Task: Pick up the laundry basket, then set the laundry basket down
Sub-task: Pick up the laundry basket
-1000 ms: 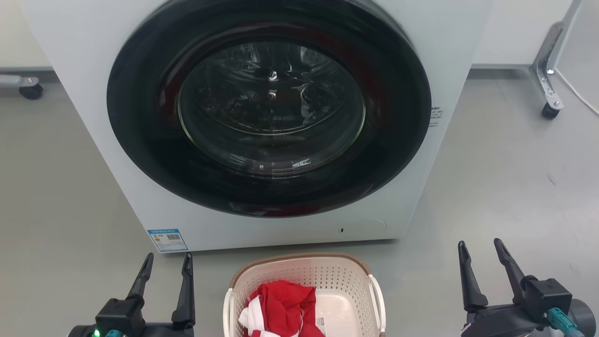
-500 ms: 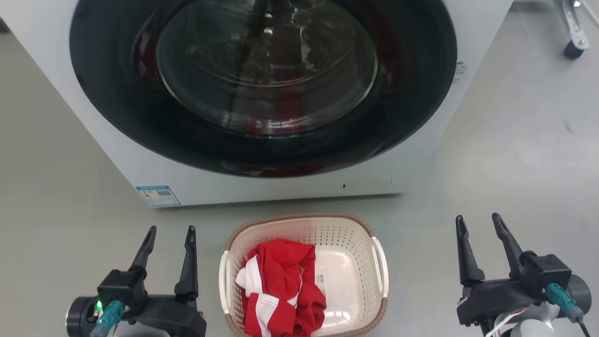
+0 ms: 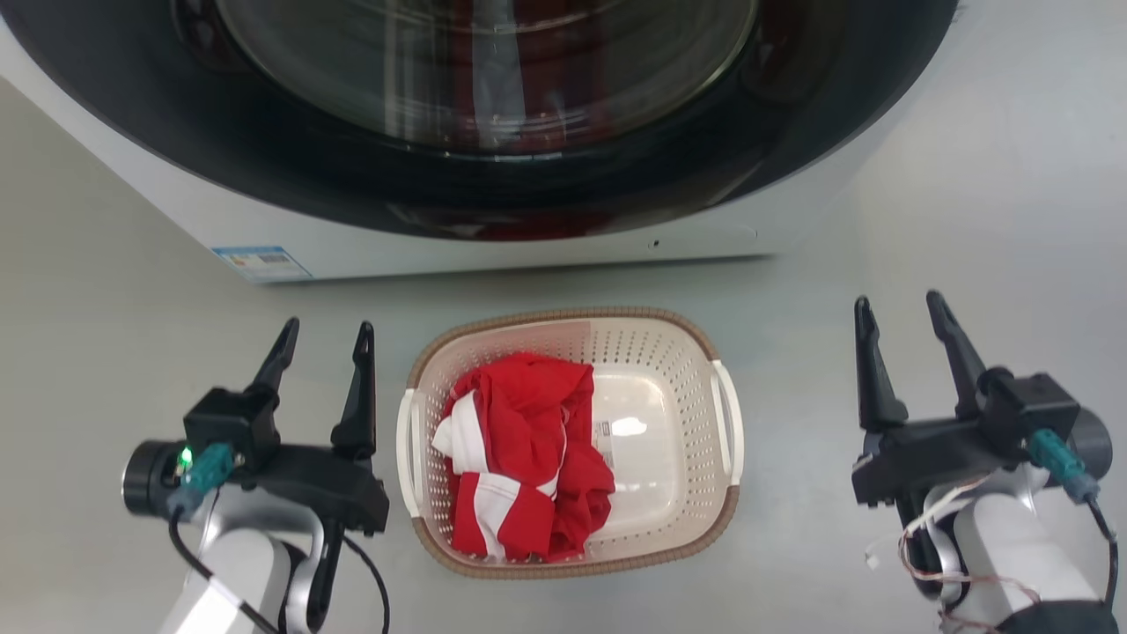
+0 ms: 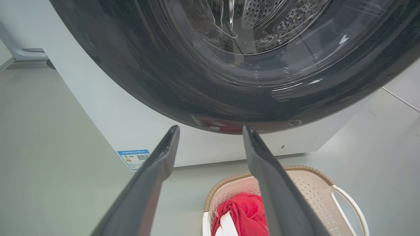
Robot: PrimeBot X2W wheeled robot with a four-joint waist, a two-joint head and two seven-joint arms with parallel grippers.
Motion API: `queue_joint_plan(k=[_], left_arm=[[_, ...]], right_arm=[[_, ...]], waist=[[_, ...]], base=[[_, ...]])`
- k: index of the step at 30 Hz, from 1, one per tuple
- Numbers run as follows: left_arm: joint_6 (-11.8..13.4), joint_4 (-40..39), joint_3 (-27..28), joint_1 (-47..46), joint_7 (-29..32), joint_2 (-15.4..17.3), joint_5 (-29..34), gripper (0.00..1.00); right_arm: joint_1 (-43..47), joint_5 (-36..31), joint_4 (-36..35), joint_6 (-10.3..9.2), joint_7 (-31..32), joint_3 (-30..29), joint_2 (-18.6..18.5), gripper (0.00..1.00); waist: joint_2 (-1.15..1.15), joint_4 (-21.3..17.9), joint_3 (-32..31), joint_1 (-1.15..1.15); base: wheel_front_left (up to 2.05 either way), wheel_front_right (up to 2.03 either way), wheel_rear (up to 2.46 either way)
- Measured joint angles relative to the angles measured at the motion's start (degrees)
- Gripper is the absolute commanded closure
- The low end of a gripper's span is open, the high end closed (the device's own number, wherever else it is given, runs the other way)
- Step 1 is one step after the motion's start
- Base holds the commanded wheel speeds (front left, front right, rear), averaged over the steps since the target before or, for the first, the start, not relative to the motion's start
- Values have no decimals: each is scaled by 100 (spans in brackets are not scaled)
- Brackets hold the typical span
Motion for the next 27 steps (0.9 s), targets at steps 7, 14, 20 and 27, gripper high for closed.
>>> queue_joint_plan(k=[7, 14, 20, 27], left_arm=[[-196, 493, -13, -823, 199, -23, -31, 0], [-397, 1077, -116, -1649, 403, -163, -52, 0], [-500, 1684, -122, -2048, 497, -192, -69, 0], [-633, 2424, -125, -2153, 527, -316, -243, 0]], right_arm=[[-783, -54, 339, 112, -26, 57, 2, 0], [-1411, -135, 754, 203, -41, 141, 25, 0], [-1841, -199, 1259, 293, -42, 278, 143, 0], [-1856, -238, 1842, 353, -41, 374, 235, 0]], waist=[[0, 0, 598, -1], [1, 18, 1202, 0], [1, 38, 1697, 0], [0, 55, 2138, -1]], base=[[0, 0, 0], [0, 0, 0], [0, 0, 0], [0, 0, 0]])
